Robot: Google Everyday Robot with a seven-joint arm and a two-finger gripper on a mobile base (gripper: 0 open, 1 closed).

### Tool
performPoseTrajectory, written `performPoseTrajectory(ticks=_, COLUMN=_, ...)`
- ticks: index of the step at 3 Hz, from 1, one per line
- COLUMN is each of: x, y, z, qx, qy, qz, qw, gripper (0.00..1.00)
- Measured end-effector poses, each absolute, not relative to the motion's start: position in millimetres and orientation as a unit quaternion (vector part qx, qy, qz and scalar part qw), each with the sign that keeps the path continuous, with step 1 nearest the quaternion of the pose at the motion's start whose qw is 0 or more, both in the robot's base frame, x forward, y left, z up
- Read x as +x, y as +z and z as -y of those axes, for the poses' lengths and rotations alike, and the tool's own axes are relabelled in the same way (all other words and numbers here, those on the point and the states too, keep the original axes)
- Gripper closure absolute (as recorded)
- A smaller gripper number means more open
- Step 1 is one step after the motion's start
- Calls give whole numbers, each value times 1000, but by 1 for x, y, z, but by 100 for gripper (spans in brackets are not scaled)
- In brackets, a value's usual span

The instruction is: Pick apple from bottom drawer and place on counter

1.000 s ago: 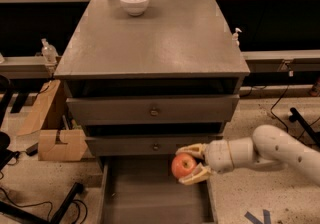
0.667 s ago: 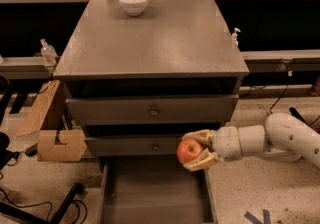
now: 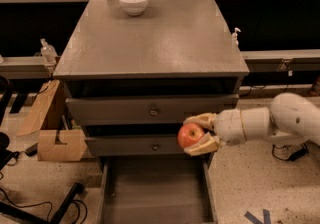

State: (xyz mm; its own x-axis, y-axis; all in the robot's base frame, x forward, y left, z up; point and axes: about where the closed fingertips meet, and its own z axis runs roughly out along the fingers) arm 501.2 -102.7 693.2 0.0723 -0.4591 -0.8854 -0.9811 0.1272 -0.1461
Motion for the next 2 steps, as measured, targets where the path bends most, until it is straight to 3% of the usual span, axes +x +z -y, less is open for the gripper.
performPoseTrajectory(ticks=2, x=540, y=811, z=113, qx=-570, qy=286, qz=-639, qw=430, gripper=100)
